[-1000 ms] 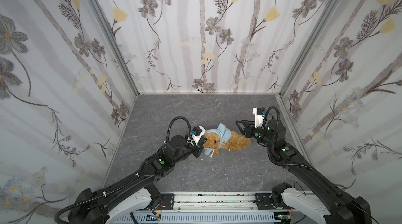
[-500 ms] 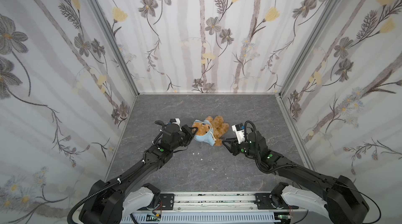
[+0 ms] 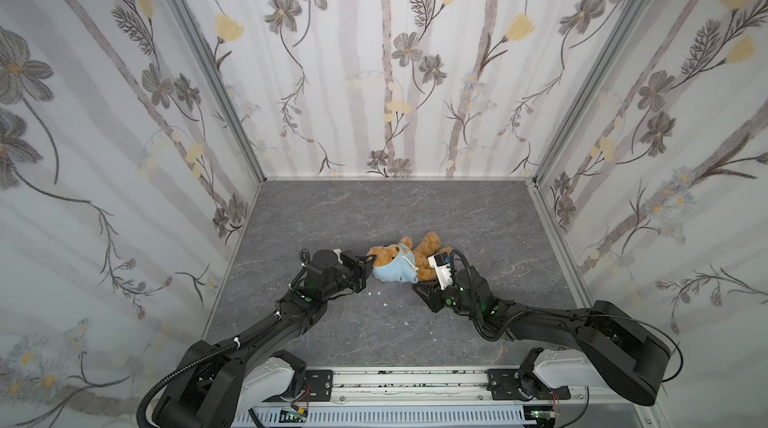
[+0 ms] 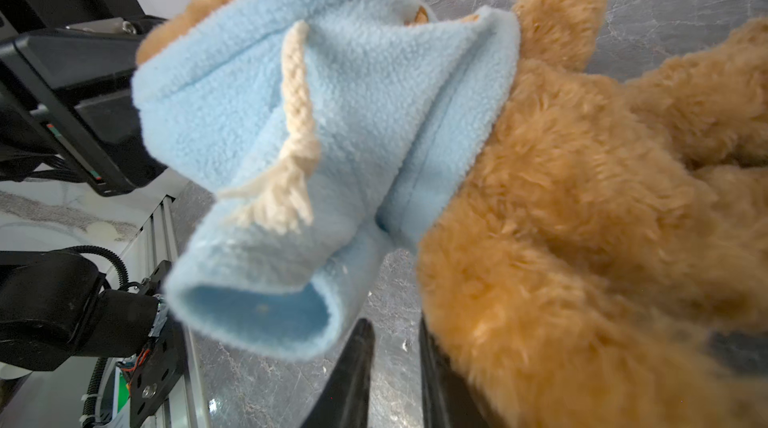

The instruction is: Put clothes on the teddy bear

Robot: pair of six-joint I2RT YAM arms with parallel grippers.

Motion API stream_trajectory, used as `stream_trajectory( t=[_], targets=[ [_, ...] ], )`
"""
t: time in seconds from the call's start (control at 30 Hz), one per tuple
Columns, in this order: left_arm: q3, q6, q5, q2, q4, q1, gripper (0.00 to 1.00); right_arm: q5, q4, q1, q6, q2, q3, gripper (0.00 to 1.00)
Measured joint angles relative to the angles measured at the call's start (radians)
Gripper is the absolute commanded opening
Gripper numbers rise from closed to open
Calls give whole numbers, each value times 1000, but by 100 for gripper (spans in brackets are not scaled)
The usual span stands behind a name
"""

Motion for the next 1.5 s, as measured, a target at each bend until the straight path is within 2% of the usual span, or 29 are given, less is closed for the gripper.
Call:
stream_trajectory(
  t=[0.13,0.53,0.7,0.97,1.33,1.5],
  targets=[
    [-1,-22,10,14,30,0,0,25,37,23,0,32,8,17],
    [0,-26,36,32,40,0,0,153,87,23,8,105,39,17],
    [0,-26,43,33,40,0,0,227,94,22,26,104,30,22],
    [3,-25,57,47,41,0,0,243,124,21,26,120,29,27],
    [14,-18,58,66,63,-11,0,235,149,9,-18,195,92,20],
    [20,-15,59,80,70,-17,0,193,163,-30,-52,217,123,11]
  ],
)
